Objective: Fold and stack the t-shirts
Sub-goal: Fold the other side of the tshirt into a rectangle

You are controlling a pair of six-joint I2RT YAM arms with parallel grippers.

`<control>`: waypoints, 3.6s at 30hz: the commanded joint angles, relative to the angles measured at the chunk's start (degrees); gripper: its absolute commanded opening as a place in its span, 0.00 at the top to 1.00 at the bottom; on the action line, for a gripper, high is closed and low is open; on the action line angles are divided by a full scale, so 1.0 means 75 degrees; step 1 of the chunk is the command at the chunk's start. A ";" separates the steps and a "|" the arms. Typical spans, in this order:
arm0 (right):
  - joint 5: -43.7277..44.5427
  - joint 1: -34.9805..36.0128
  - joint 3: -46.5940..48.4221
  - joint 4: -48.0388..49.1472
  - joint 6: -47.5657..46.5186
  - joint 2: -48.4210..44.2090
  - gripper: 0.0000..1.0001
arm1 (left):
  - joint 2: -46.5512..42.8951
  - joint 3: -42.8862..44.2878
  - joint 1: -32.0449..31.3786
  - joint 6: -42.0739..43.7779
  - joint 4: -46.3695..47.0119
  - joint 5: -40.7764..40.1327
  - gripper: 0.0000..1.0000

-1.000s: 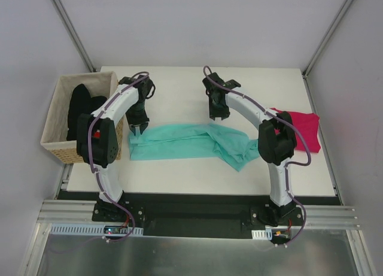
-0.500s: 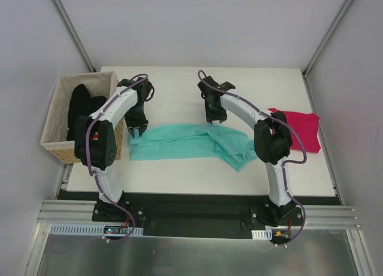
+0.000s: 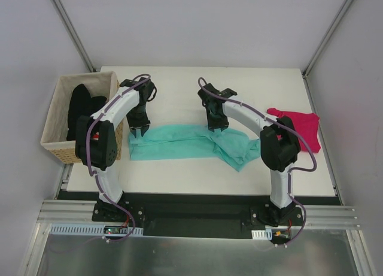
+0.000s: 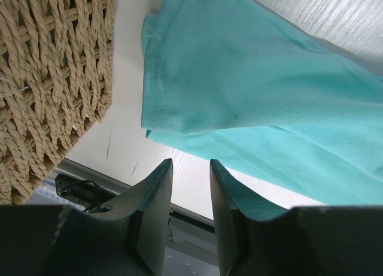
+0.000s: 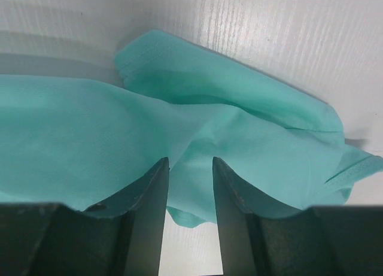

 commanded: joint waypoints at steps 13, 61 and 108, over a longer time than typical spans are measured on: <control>-0.0392 0.0687 -0.0283 -0.0151 0.0235 -0.0492 0.63 | -0.0393 -0.0343 -0.0091 -0.0242 -0.0097 -0.0114 0.69; 0.0123 0.0394 -0.0259 -0.0045 0.0212 -0.0315 0.62 | 0.0064 0.0218 -0.0091 -0.0043 -0.0191 -0.0114 0.67; 0.0721 -0.0789 0.0175 -0.0596 -0.0468 -0.0948 0.62 | -0.1026 -0.1727 0.0108 -0.1520 0.0242 -0.0782 0.53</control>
